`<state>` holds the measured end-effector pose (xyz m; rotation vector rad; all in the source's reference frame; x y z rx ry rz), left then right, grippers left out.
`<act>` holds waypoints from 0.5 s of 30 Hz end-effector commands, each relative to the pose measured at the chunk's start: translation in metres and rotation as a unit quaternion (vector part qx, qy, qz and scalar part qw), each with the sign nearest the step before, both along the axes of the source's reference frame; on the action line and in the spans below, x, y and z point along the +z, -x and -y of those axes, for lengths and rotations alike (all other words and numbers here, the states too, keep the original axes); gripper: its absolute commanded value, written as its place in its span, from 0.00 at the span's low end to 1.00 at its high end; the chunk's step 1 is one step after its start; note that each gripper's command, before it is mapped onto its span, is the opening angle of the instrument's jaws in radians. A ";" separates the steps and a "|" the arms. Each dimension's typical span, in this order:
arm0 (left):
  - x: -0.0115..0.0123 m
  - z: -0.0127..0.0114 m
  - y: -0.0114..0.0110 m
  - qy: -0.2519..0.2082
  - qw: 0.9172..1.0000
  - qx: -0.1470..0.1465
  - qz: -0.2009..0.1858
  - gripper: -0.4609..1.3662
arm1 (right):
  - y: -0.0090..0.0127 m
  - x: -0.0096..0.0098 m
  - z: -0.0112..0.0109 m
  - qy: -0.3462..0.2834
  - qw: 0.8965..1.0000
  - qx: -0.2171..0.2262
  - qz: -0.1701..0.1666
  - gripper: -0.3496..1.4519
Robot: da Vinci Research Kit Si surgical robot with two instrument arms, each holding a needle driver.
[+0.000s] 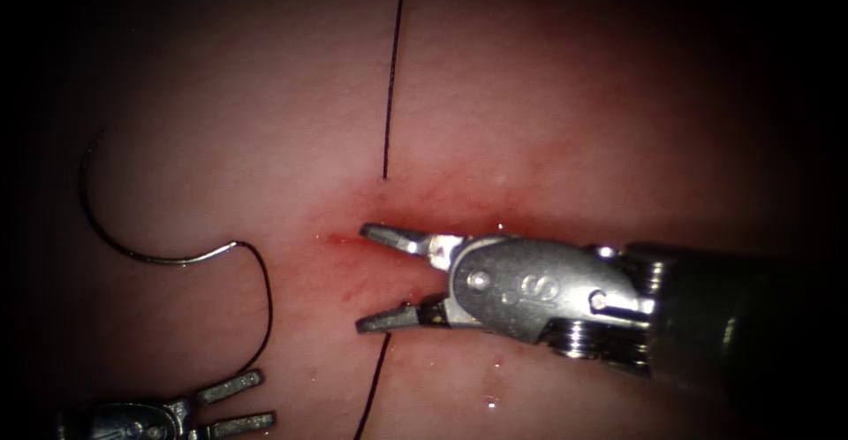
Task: Wound Closure
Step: Pick the needle up off of the tissue with the left hand
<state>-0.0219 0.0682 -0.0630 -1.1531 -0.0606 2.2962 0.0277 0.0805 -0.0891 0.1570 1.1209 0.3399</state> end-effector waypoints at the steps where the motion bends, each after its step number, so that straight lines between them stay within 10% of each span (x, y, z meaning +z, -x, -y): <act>1: 0.0000 0.0000 0.0000 0.001 1.000 -0.001 0.000 0.36 | 0.0000 0.0000 -0.0001 0.000 1.000 0.001 -0.002 0.58; 15: -0.0023 -0.0041 -0.0033 -0.008 1.000 -0.004 0.030 0.55 | 0.0020 -0.0009 -0.0010 -0.002 1.000 0.013 -0.010 0.60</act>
